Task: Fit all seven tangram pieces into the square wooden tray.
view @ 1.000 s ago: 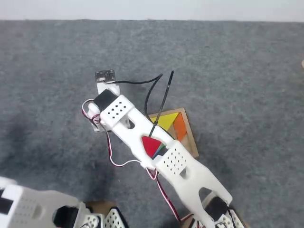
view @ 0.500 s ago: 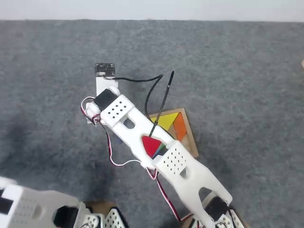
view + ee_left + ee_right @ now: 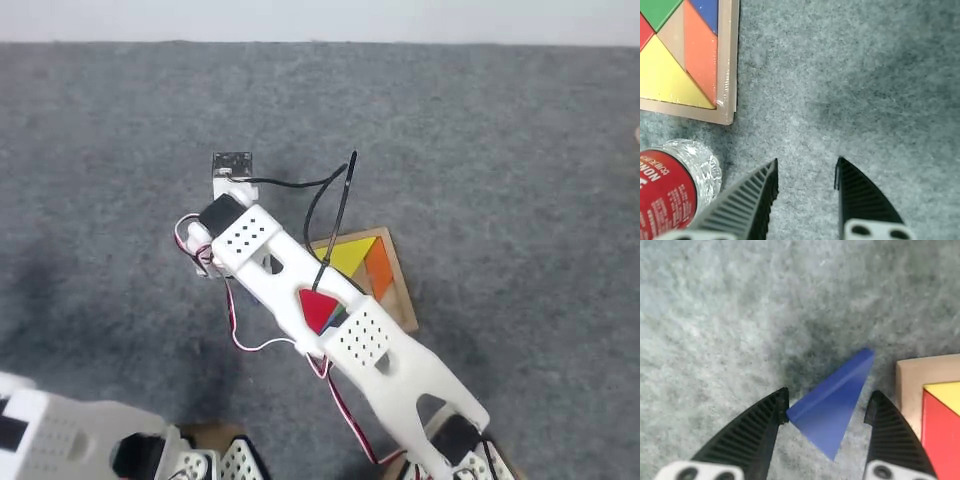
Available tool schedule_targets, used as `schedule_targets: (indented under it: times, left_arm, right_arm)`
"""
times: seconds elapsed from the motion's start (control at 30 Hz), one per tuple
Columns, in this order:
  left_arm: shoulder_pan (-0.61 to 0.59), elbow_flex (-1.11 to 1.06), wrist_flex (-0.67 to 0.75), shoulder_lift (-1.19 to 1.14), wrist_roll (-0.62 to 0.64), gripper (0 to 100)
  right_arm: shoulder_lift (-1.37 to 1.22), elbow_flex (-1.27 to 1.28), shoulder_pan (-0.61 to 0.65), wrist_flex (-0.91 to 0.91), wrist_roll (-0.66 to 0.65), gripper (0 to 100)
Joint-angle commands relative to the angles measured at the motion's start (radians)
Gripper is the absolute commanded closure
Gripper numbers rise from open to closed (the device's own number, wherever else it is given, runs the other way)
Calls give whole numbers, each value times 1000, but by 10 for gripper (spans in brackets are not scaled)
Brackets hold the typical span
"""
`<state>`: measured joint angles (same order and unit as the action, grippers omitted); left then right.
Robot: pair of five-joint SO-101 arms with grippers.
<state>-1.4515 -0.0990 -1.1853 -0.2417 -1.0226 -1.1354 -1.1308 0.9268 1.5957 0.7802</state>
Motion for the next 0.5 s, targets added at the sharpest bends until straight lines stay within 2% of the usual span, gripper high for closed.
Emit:
schedule_targets:
  times: [0.0,0.23,0.47]
  left_arm:
    - [0,8,20,9,-14,808]
    - [0,8,20,9,-14,808]
    - [-2,8,20,9,-14,808]
  right_arm:
    - [1,-11,-16,12,12,750]
    - [1,-11,-18,35,11,764]
    - [2,-12,-76,70,5,969]
